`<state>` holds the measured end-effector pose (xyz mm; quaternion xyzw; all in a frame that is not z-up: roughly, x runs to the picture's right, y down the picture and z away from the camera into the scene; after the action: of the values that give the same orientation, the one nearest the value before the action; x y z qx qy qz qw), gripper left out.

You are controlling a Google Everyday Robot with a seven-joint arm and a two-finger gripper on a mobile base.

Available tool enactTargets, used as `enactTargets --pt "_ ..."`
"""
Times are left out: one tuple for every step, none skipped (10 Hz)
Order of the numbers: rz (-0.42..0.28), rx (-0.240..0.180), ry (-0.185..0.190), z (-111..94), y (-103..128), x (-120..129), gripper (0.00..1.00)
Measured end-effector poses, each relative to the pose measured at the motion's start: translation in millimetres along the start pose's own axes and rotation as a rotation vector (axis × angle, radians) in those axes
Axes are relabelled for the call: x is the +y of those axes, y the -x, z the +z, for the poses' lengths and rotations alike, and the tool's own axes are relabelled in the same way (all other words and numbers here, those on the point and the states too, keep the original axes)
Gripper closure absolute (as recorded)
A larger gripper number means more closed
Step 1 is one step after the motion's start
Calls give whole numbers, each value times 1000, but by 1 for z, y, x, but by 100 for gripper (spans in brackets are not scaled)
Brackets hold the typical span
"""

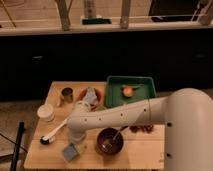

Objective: Wipe table surface with sponge

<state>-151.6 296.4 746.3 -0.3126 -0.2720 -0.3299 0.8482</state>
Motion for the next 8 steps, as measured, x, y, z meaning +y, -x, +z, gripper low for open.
enactTargets --pt "39 11 -2 -3 -13 10 100" --pt "55 17 -6 -5 -19 10 100" --pt "71 26 -11 -6 -28 5 100" --pt "74 36 -14 -8 -40 -6 100" --pt "70 38 -16 -9 -45 -15 100" --pt "63 38 -19 -9 -49 -24 100" --pt "43 33 -18 -7 -45 -34 100" --pt "23 28 -18 -6 -40 -42 100"
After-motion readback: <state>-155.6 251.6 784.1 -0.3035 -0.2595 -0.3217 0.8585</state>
